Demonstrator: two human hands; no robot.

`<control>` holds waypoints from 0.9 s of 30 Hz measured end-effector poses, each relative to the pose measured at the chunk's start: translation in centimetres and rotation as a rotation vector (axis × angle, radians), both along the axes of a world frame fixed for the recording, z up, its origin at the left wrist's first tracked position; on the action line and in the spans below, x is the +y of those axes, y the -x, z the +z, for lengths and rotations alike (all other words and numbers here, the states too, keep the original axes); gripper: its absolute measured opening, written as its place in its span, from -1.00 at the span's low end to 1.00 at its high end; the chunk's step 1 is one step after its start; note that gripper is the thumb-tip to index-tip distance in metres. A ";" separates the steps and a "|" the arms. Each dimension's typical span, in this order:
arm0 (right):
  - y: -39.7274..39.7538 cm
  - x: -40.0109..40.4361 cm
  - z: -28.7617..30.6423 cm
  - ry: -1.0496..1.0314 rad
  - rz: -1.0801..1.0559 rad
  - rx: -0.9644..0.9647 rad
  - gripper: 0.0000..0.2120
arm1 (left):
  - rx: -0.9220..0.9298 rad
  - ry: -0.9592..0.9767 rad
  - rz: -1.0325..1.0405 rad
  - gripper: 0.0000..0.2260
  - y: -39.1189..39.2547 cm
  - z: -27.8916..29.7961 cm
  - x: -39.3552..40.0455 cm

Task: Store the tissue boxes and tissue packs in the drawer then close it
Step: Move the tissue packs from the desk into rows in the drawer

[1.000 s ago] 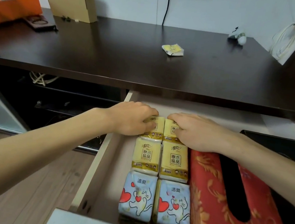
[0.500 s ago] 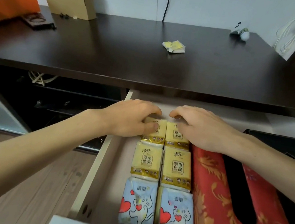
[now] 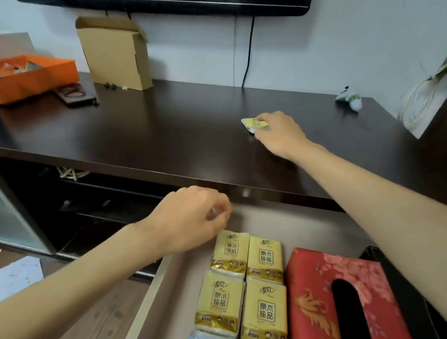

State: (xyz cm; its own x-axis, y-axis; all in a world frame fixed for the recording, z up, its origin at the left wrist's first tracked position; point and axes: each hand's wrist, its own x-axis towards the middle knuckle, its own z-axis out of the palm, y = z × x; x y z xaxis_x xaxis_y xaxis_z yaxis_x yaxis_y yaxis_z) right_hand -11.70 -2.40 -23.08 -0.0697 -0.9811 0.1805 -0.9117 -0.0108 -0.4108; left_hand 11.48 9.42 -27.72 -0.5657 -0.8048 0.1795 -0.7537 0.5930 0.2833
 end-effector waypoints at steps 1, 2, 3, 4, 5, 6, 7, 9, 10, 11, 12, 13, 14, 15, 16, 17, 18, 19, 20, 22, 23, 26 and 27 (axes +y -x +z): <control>-0.2 -0.9 -0.5 -0.015 -0.008 0.012 -0.54 | 0.001 0.007 0.011 -0.81 0.0 -0.3 0.1; -0.3 -1.5 -1.1 -0.020 -0.016 0.039 -0.56 | 0.004 0.012 0.020 -0.79 0.0 -0.6 0.2; -0.4 -1.8 -1.6 -0.013 -0.021 0.074 -0.59 | 0.008 0.018 0.026 -0.78 -0.1 -0.9 0.3; -0.4 -1.7 -1.9 0.015 -0.020 0.106 -0.63 | 0.014 0.024 0.026 -0.77 -0.2 -1.1 0.4; -0.3 -1.3 -2.1 0.058 -0.007 0.123 -0.69 | 0.021 0.028 0.025 -0.76 -0.2 -1.2 0.5; -0.1 -0.7 -2.2 0.102 0.012 0.128 -0.79 | 0.026 0.025 0.026 -0.75 -0.3 -1.3 0.7; 0.2 0.2 -2.3 0.132 0.033 0.127 -0.88 | 0.028 0.015 0.028 -0.75 -0.3 -1.3 0.8; 0.9 2.6 -2.1 0.162 0.085 0.125 -0.91 | 0.020 -0.004 0.031 -0.78 -0.3 -1.3 0.9; 1.1 4.0 -2.0 0.175 0.111 0.110 -0.90 | 0.012 -0.008 0.027 -0.80 -0.3 -1.2 1.1; 1.3 5.8 -1.8 0.195 0.138 0.079 -0.89 | 0.008 -0.012 0.018 -0.81 -0.3 -1.2 1.3; 1.4 7.7 -1.8 0.221 0.172 0.033 -0.90 | 0.010 -0.018 0.004 -0.82 -0.3 -1.1 1.7; 1.4 9.9 -1.7 0.254 0.210 -0.017 -0.91 | 0.020 -0.025 -0.010 -0.83 -0.4 -1.0 2.3; 1.3 12.2 -1.7 0.285 0.251 -0.063 -0.91 | 0.036 -0.034 -0.022 -0.83 -0.7 -0.9 3.0; 1.0 14.7 -1.8 0.310 0.293 -0.088 -0.91 | 0.059 -0.046 -0.031 -0.82 -1.1 -0.9 3.9; 0.6 17.1 -1.9 0.322 0.333 -0.084 -0.90 | 0.084 -0.059 -0.038 -0.80 -1.6 -0.8 4.9; 0.2 19.2 -2.2 0.321 0.372 -0.055 -0.90 | 0.107 -0.069 -0.041 -0.78 -2.2 -0.7 5.9; -0.4 20.8 -2.6 0.307 0.411 -0.010 -0.90 | 0.125 -0.073 -0.041 -0.77 -2.9 -0.7 6.9; -1.1 21.9 -3.0 0.284 0.449 0.040 -0.91 | 0.141 -0.075 -0.038 -0.78 -3.5 -0.7 7.9; -1.9 22.6 -3.4 0.260 0.482 0.086 -0.92 | 0.159 -0.078 -0.031 -0.80 -4.0 -0.8 8.7; -3.4 22.8 -4.2 0.230 0.520 0.155 -0.94 | 0.217 -0.086 -0.010 -0.86 -4.9 -1.0 10.1; -4.1 22.4 -4.5 0.223 0.521 0.182 -0.93 | 0.251 -0.092 0.004 -0.87 -5.1 -1.0 10.6; -5.5 20.8 -5.4 0.167 0.493 0.260 -0.91 | 0.310 -0.109 0.039 -0.86 -5.3 -1.1 11.8; -5.7 20.4 -5.8 0.144 0.487 0.284 -0.91 | 0.315 -0.107 0.043 -0.85 -5.4 -1.1 12.1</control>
State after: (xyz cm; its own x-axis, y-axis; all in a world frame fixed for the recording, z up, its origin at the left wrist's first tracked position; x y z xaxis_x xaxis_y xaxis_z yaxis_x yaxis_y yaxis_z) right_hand -5.99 18.05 -28.88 0.4543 -0.8520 0.2604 -0.8618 -0.4943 -0.1137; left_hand 16.84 21.56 -28.85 -0.4610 -0.8505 0.2533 -0.6431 0.5169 0.5650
